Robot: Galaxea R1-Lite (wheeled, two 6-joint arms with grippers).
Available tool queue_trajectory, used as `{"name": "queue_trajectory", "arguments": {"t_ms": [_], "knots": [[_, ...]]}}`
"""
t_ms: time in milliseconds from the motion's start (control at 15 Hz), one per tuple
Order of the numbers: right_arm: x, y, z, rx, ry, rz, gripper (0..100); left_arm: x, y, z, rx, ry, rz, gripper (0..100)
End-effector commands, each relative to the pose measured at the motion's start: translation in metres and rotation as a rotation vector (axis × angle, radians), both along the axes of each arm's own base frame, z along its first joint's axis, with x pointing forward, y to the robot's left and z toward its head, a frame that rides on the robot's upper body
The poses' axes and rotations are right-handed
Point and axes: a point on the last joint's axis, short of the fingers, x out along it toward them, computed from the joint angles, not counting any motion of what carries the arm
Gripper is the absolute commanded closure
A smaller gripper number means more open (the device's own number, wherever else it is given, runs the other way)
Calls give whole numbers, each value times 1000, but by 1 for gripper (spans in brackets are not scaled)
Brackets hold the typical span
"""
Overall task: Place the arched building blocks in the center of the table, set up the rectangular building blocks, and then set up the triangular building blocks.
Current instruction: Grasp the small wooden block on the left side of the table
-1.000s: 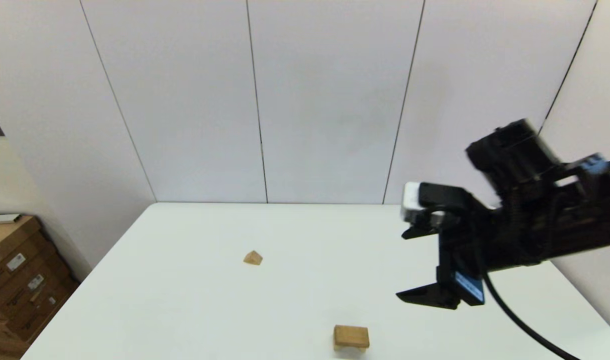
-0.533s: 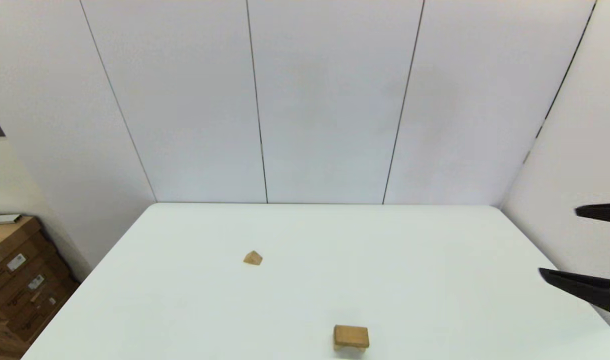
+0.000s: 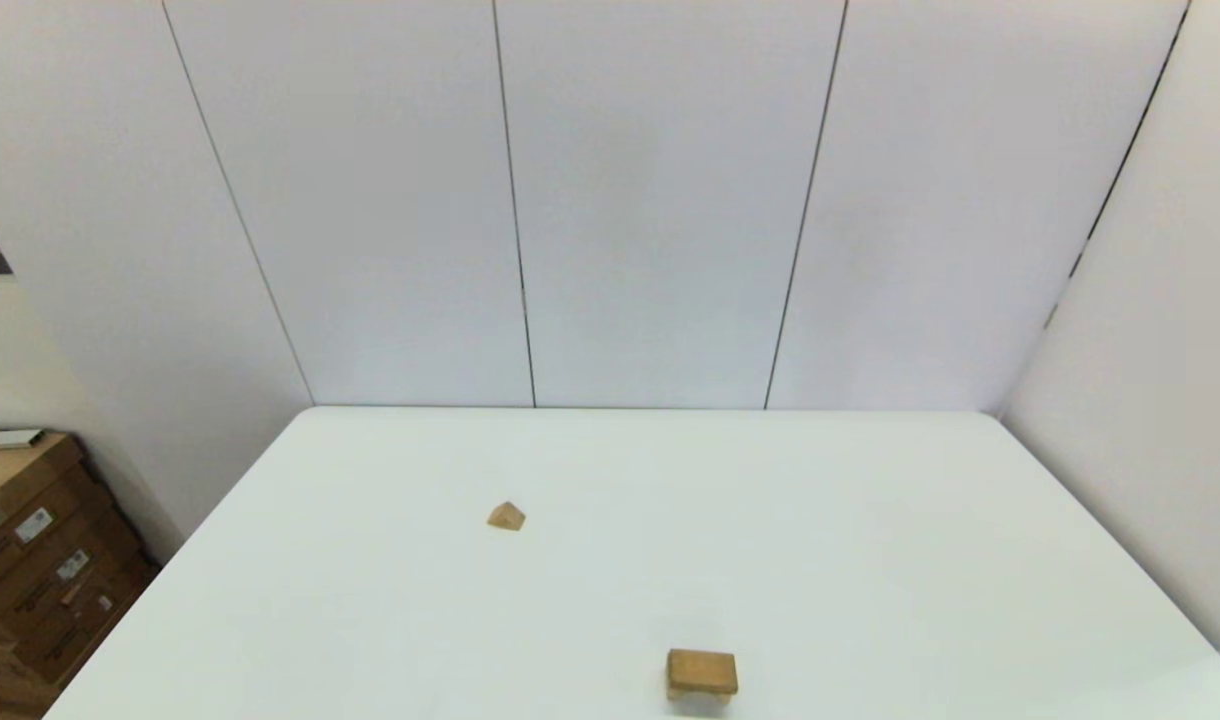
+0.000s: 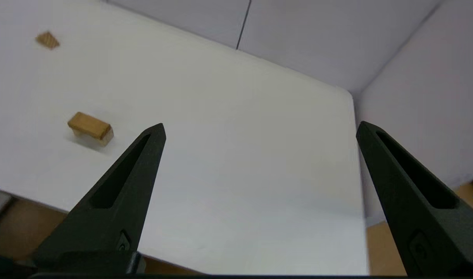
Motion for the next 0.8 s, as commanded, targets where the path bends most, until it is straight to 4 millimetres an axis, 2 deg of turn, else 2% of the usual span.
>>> {"name": "queue_trajectory", "arguments": {"t_ms": [67, 267, 333, 533, 800], "knots": [[-14, 0, -9, 343, -63, -116, 0, 0, 0, 0, 0, 1, 0, 0], [-17, -4, -9, 342, -47, -23, 0, 0, 0, 0, 0, 1, 0, 0], [-21, -4, -14, 339, -40, -24, 0, 0, 0, 0, 0, 1, 0, 0], [-28, -3, -35, 239, -66, -24, 0, 0, 0, 0, 0, 1, 0, 0], [-28, -3, -80, 140, -91, -59, 0, 0, 0, 0, 0, 1, 0, 0]]}}
